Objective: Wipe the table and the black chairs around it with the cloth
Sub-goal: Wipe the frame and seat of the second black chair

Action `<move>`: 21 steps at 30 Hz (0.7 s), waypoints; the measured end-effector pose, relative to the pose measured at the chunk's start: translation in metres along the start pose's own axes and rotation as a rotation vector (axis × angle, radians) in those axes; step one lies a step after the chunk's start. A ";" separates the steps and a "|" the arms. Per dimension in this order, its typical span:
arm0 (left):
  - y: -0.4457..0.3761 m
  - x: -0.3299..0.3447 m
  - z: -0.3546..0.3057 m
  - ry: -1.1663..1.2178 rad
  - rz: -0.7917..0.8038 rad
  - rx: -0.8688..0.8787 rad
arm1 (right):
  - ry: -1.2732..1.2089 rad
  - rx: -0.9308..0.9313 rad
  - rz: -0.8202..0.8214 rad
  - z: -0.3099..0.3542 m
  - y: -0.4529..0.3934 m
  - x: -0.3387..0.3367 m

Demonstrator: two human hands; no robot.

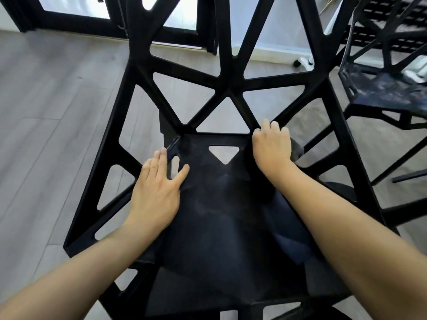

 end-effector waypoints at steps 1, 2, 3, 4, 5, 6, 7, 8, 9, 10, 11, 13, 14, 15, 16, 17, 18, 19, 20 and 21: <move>-0.001 -0.001 -0.001 -0.015 0.014 0.008 | 0.013 -0.031 0.005 0.002 -0.003 -0.002; -0.001 -0.001 -0.001 -0.024 0.024 0.015 | 0.028 -0.061 0.014 0.001 -0.007 -0.002; -0.002 -0.002 -0.001 -0.027 0.030 0.020 | 0.037 -0.086 0.024 0.000 -0.011 0.000; -0.002 -0.002 -0.002 -0.024 0.033 0.026 | 0.031 -0.103 0.028 -0.002 -0.016 0.001; -0.002 -0.001 -0.002 -0.021 0.038 0.028 | 0.013 -0.106 0.033 -0.004 -0.021 0.002; -0.003 0.000 -0.002 -0.018 0.046 0.028 | -0.018 -0.083 0.045 -0.005 -0.024 0.004; -0.003 0.001 -0.003 -0.012 0.054 0.028 | -0.073 -0.035 0.058 -0.006 -0.026 0.005; -0.003 0.002 -0.003 -0.009 0.059 0.027 | -0.149 0.033 0.077 -0.006 -0.027 0.007; -0.003 0.003 -0.004 -0.009 0.062 0.026 | -0.237 0.116 0.106 -0.005 -0.028 0.008; -0.002 0.003 -0.004 -0.009 0.065 0.025 | -0.324 0.205 0.136 -0.004 -0.028 0.009; -0.002 0.003 -0.004 -0.006 0.060 0.020 | -0.388 0.284 0.147 -0.002 -0.029 0.009; -0.003 0.002 -0.003 0.007 0.057 0.007 | -0.429 0.371 0.129 0.005 -0.028 0.007; -0.003 0.002 -0.003 0.014 0.059 0.003 | -0.443 0.387 0.113 0.010 -0.025 0.007; -0.003 0.002 -0.003 0.018 0.054 -0.001 | -0.469 0.387 0.098 0.016 -0.023 0.005; -0.003 0.003 -0.003 0.018 0.049 -0.004 | -0.501 0.370 0.081 0.024 -0.021 0.002; -0.003 0.003 -0.003 0.013 0.049 -0.007 | -0.537 0.341 0.067 0.035 -0.019 -0.003; -0.003 0.003 -0.003 0.005 0.049 -0.013 | -0.583 0.303 0.056 0.048 -0.019 -0.010; -0.002 0.003 -0.003 -0.009 0.046 -0.021 | -0.641 0.264 0.056 0.061 -0.020 -0.019; -0.002 0.003 -0.003 -0.021 0.040 -0.026 | -0.710 0.216 0.071 0.076 -0.019 -0.028; -0.002 0.002 -0.004 -0.026 0.035 -0.027 | -0.760 0.154 0.075 0.092 -0.016 -0.037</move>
Point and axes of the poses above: each hand's wrist, its own y-axis away from the middle knuckle, its own x-axis out of the palm, z = x × y, the point moved 4 cm from there along -y, towards the middle knuckle, and after that the axes turned 6 degrees about y, right-handed, at the moved point
